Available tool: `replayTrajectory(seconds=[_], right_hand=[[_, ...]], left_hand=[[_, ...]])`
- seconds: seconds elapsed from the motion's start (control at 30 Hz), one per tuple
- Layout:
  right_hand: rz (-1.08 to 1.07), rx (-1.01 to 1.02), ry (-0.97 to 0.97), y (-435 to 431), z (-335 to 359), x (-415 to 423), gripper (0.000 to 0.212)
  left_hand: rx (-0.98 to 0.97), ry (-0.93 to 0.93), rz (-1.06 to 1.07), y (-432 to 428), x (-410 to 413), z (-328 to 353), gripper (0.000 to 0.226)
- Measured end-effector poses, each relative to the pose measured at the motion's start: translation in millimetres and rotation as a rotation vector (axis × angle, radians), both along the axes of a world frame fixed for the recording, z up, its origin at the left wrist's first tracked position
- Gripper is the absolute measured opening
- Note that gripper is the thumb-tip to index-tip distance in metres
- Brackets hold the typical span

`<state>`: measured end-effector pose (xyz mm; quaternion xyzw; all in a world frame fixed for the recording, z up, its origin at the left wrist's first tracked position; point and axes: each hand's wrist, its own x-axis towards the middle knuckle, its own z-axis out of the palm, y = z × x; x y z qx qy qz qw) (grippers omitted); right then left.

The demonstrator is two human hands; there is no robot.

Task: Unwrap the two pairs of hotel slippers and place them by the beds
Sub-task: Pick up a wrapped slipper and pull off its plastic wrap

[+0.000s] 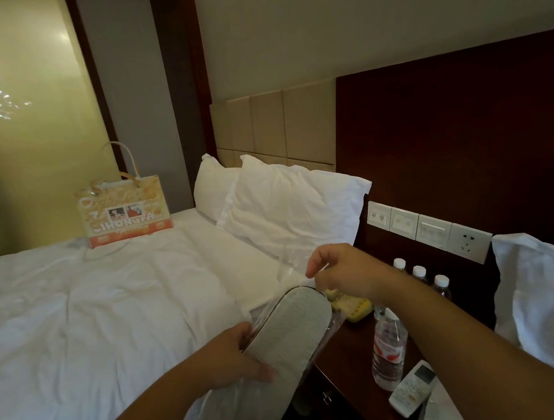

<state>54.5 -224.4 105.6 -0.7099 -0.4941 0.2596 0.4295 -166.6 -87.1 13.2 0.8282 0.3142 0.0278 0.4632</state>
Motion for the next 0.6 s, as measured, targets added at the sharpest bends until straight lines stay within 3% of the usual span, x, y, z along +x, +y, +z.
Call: replayTrajectory(seconds=[0.13,0.3,0.37,0.43,0.5,0.53,0.6], right_hand=[[0.130,-0.176,-0.090,4,-7,-1,0.044],[0.130,-0.166,-0.083,4,-8,1,0.023],[0.120,-0.170,-0.054,2,-10,5,0.026],[0.089,-0.162,0.020,0,-15,10,0.028],[0.023,-0.081,0.203,-3,-21,13,0.020],[-0.022,-0.032,0.301,-4,-25,15,0.019],[-0.126,0.058,0.495,-5,-33,19,0.024]], left_hand=[[0.000,-0.009,-0.012,-1,1,3,0.066],[-0.034,-0.021,-0.005,2,2,3,0.071],[0.010,-0.026,0.020,2,2,5,0.074],[0.152,-0.088,0.117,3,1,10,0.087],[0.436,-0.206,0.297,4,1,16,0.102],[0.560,-0.297,0.375,3,1,21,0.099],[0.652,-0.569,0.439,-1,1,29,0.064]])
